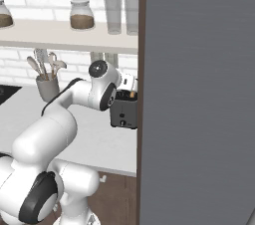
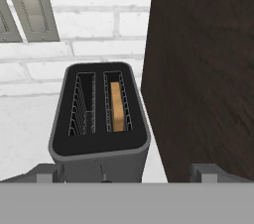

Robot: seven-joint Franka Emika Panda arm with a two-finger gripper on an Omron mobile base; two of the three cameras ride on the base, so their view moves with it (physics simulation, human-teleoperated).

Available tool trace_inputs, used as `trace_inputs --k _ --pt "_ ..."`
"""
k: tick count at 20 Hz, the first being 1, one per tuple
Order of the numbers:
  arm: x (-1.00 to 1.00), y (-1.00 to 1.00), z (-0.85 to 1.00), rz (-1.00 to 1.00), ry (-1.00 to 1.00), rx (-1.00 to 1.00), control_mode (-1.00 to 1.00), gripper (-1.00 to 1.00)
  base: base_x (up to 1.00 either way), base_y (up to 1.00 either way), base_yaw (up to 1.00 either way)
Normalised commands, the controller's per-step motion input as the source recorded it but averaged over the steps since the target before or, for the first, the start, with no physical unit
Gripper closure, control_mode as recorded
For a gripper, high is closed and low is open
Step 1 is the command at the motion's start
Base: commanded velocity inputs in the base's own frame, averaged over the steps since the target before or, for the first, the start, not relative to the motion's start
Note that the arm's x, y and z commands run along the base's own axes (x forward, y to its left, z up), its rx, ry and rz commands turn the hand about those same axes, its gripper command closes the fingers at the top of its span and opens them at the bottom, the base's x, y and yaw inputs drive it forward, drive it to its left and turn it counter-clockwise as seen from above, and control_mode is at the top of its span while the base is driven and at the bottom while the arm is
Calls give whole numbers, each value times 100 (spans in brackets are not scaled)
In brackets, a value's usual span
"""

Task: Start the toaster. Once the lever pops up, take the bread to the plate on the dining counter.

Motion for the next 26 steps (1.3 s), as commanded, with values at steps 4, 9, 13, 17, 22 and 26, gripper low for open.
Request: trace_inputs --k 4,9,13,17,22,26 --pt "0 0 0 0 0 0 -100 -100 0 0 0" --pt "0 0 0 0 0 0 -100 -100 0 0 0" --pt "0 0 0 0 0 0 -100 -100 0 0 0" --pt "0 0 0 0 0 0 -100 -100 0 0 0" --pt "0 0 0 0 0 0 -100 -100 0 0 0" --pt "0 0 0 0 0 0 -100 -100 0 0 0"
